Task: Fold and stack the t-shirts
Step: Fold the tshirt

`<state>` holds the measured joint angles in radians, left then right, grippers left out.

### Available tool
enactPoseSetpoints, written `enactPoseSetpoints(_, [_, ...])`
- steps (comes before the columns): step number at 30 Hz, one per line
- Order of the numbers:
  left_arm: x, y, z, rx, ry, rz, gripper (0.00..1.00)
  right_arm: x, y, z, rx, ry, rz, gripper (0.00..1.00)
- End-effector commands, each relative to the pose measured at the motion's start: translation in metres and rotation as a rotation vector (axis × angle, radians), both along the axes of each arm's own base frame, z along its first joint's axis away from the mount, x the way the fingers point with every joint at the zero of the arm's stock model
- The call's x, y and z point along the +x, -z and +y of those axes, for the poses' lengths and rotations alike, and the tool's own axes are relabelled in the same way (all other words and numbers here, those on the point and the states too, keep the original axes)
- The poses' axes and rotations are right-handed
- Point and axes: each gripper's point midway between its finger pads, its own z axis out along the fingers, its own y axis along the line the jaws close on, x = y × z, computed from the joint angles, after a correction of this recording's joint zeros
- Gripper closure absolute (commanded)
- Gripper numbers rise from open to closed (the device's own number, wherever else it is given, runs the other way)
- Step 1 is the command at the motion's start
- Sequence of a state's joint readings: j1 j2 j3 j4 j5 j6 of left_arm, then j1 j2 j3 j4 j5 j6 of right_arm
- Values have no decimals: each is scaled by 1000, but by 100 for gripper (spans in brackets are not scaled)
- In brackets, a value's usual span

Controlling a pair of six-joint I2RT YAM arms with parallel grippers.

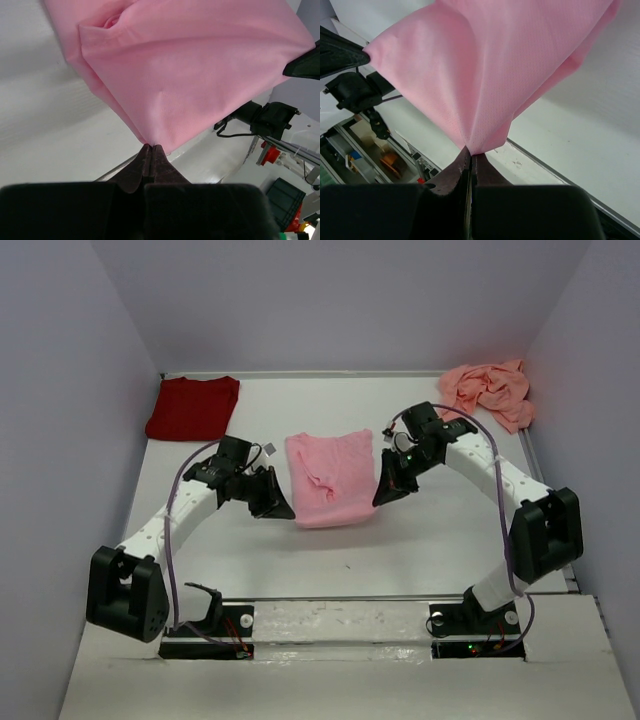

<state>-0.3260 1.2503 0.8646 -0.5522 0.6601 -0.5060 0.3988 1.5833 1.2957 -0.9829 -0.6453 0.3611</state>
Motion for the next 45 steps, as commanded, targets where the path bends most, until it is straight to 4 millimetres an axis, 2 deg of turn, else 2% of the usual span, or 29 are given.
enactPoseSetpoints(1, [19, -22, -7, -19, 16, -59, 100, 17, -14, 10, 44, -13, -43, 100])
enactPoseSetpoints(8, [55, -37, -14, 3, 22, -108, 100, 33, -16, 18, 60, -22, -58, 100])
enactPoseSetpoints(14, [70, -46, -15, 9, 15, -131, 100, 47, -21, 22, 62, -25, -93, 100])
enactPoseSetpoints(22, [83, -47, -1, 37, -10, -137, 100, 64, -24, 25, 47, -12, -130, 100])
enactPoseSetpoints(33, [106, -42, 37, 120, -121, -144, 100, 85, -16, 23, -12, 16, -161, 100])
enactPoseSetpoints(38, [118, -44, 40, 114, -144, -160, 100, 95, -19, 18, -38, 37, -191, 100])
enactPoseSetpoints(45, [138, -51, 33, 86, -154, -183, 100, 107, -28, 15, -48, 49, -233, 100])
